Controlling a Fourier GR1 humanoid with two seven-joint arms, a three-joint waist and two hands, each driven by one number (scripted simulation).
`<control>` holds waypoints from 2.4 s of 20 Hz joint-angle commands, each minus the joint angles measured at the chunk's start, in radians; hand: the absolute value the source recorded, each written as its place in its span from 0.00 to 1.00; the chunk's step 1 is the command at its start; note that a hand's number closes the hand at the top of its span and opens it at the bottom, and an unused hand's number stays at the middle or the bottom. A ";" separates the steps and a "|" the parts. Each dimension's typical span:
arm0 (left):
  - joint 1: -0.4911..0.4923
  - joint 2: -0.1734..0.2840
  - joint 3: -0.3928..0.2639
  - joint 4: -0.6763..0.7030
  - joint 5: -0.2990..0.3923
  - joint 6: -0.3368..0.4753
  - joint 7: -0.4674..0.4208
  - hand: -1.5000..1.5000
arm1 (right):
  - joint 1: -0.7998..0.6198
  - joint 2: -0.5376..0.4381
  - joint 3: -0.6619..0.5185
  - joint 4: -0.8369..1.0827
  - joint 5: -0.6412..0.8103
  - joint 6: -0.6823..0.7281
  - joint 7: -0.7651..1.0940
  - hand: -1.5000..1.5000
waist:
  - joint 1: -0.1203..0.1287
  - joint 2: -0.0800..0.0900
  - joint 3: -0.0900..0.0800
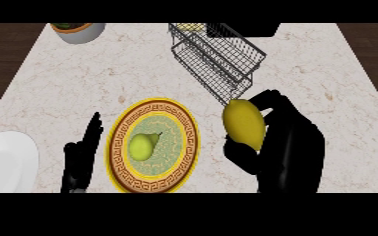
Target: Pick the lemon from the tray and place it in the tiered basket
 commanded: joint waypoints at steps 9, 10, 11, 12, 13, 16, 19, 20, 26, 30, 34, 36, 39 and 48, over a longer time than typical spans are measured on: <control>-0.047 -0.019 -0.013 0.013 -0.025 0.016 0.023 0.50 | -0.327 0.013 -0.078 -0.071 0.069 0.339 0.262 1.00 | 0.016 0.010 -0.001; -0.019 -0.007 -0.013 0.000 -0.005 -0.017 0.004 0.50 | -0.347 0.013 -0.113 -0.018 0.061 0.326 0.259 1.00 | 0.028 0.012 -0.001; 0.003 -0.026 -0.039 -0.014 -0.019 -0.004 0.011 0.50 | -0.393 0.013 -0.147 -0.023 0.045 0.350 0.258 1.00 | 0.032 0.010 0.000; 0.010 -0.025 -0.029 0.018 -0.019 -0.005 -0.024 0.50 | -0.399 0.013 -0.155 -0.015 0.035 0.353 0.262 1.00 | 0.030 0.010 -0.001; 0.003 -0.025 -0.032 -0.024 -0.013 -0.006 -0.005 0.50 | -0.417 0.013 -0.180 0.034 0.024 0.332 0.260 1.00 | 0.039 0.012 0.000; -0.021 -0.046 -0.040 0.029 -0.029 0.010 0.000 0.50 | -0.514 0.013 -0.279 0.119 -0.001 0.317 0.238 1.00 | 0.036 0.017 0.000; -0.001 0.008 -0.004 0.013 0.003 -0.041 -0.024 0.50 | -0.613 0.013 -0.368 0.209 -0.022 0.327 0.204 1.00 | 0.046 0.016 0.000; -0.028 -0.030 -0.029 0.000 -0.025 0.001 -0.001 0.50 | -0.570 0.013 -0.422 0.273 -0.038 0.254 0.134 1.00 | 0.040 0.021 0.002; -0.024 -0.006 0.000 0.041 -0.008 -0.034 -0.048 0.50 | -0.705 0.013 -0.468 0.513 -0.106 0.188 0.089 1.00 | 0.043 0.021 0.002; -0.052 -0.023 0.009 0.056 -0.015 -0.013 -0.034 0.50 | -0.770 0.013 -0.579 0.666 -0.130 0.153 -0.039 1.00 | 0.033 0.021 0.003; -0.045 -0.032 -0.022 0.019 -0.035 -0.014 -0.010 0.50 | -0.715 0.013 -0.514 0.813 -0.102 -0.010 -0.032 1.00 | 0.041 0.022 0.003; -0.051 -0.034 -0.003 0.067 -0.026 -0.015 -0.022 0.50 | -0.701 0.013 -0.525 0.838 -0.084 -0.036 -0.031 1.00 | 0.035 0.022 0.003; -0.050 -0.054 -0.016 0.067 -0.036 -0.003 -0.038 0.50 | -0.759 0.013 -0.586 0.955 -0.101 -0.083 -0.033 1.00 | 0.044 0.024 0.003; -0.065 -0.011 0.009 0.051 -0.016 -0.048 -0.016 0.50 | -0.723 0.013 -0.699 0.998 -0.350 -0.411 -0.166 0.00 | 0.057 0.029 0.004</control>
